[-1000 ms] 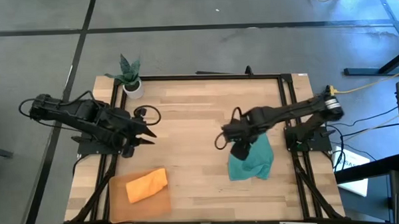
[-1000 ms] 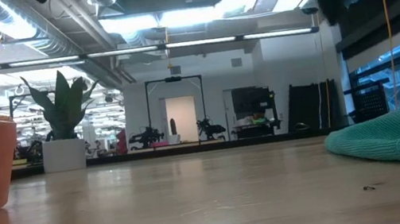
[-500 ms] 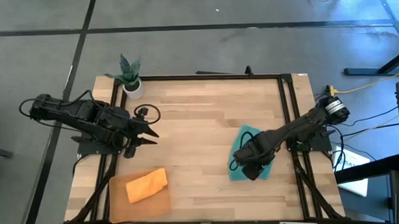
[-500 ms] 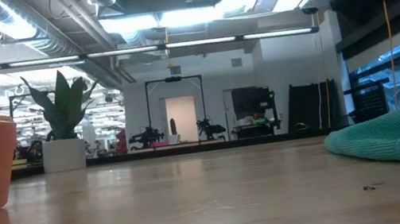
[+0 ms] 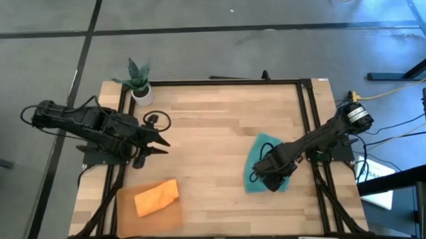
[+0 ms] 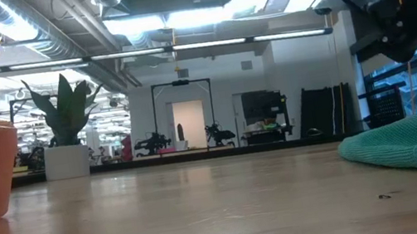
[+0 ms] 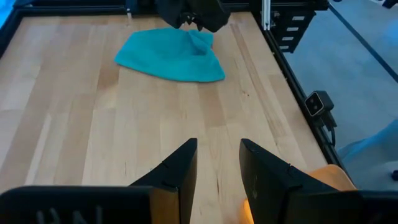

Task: Roll microfiber towels into tight, uniform cylinder then place into a basket
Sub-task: Roll the blue microfiber towel

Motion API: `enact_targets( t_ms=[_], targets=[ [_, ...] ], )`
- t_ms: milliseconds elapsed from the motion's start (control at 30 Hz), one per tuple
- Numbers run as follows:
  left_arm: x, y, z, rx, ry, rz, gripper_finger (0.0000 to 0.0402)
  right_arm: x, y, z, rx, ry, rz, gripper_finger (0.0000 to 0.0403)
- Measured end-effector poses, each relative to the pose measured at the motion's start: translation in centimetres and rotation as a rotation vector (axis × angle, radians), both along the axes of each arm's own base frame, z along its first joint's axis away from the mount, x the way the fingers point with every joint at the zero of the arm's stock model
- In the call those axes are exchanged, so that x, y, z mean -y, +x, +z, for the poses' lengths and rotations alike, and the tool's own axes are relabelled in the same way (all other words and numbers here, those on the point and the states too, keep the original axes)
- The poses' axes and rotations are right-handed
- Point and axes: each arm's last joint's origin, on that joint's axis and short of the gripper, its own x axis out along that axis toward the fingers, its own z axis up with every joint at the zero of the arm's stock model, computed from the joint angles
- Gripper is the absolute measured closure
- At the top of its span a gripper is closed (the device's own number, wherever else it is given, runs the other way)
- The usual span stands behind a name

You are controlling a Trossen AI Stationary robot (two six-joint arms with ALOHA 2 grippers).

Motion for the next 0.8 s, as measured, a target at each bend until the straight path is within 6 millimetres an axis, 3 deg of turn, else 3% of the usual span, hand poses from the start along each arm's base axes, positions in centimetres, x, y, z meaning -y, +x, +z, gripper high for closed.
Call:
enact_targets(
  t_ms=[333, 800],
  targets=[
    [0.0, 0.1, 0.0, -0.002, 0.001, 0.000, 0.0291, 0.3, -0.8, -2.4, 0.057, -0.003, 0.060, 0.0230],
    [0.0, 0.1, 0.0, -0.002, 0.001, 0.000, 0.0291, 0.5, -1.3, -3.2, 0.048, -0.006, 0.062, 0.0232]
  ],
)
